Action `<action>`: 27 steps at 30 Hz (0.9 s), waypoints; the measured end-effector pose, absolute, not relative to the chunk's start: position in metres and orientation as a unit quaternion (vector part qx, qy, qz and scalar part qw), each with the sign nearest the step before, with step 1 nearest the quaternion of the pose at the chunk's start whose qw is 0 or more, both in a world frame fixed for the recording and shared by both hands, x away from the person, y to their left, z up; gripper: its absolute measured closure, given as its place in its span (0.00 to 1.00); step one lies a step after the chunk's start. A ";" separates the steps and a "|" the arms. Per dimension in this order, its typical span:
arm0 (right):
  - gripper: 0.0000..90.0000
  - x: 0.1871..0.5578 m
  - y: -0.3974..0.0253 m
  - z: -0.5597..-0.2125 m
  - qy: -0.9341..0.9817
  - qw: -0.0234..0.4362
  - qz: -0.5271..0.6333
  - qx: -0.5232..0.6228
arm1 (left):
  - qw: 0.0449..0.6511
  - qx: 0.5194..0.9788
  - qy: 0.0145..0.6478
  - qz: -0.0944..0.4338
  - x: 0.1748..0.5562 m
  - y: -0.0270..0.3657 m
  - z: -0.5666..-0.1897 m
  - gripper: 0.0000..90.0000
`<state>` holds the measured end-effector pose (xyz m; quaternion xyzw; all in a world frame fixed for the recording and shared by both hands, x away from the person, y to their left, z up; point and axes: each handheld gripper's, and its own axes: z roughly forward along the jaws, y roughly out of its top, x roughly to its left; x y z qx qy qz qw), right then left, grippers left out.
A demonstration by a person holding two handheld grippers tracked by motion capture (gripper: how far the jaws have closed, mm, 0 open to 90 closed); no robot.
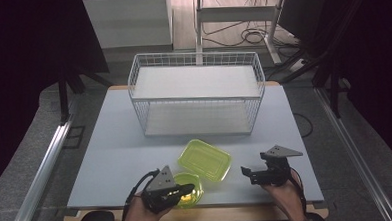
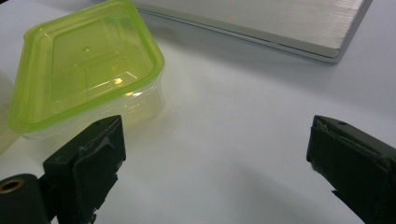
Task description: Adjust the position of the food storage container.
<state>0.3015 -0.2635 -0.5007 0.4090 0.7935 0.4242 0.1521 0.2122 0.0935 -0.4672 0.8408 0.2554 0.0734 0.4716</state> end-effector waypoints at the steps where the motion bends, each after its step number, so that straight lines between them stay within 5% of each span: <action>1: 0.06 0.301 -0.263 -0.501 0.794 0.152 0.423 0.409 | 0.471 0.843 0.251 0.072 0.210 0.089 -0.468 1.00; 11: 0.06 0.302 -0.262 -0.502 0.800 0.154 0.416 0.405 | 0.439 0.865 0.237 0.060 0.198 0.057 -0.485 1.00; 27: 0.07 0.302 -0.262 -0.502 0.801 0.153 0.411 0.409 | 0.410 0.865 0.280 0.067 0.205 0.072 -0.495 1.00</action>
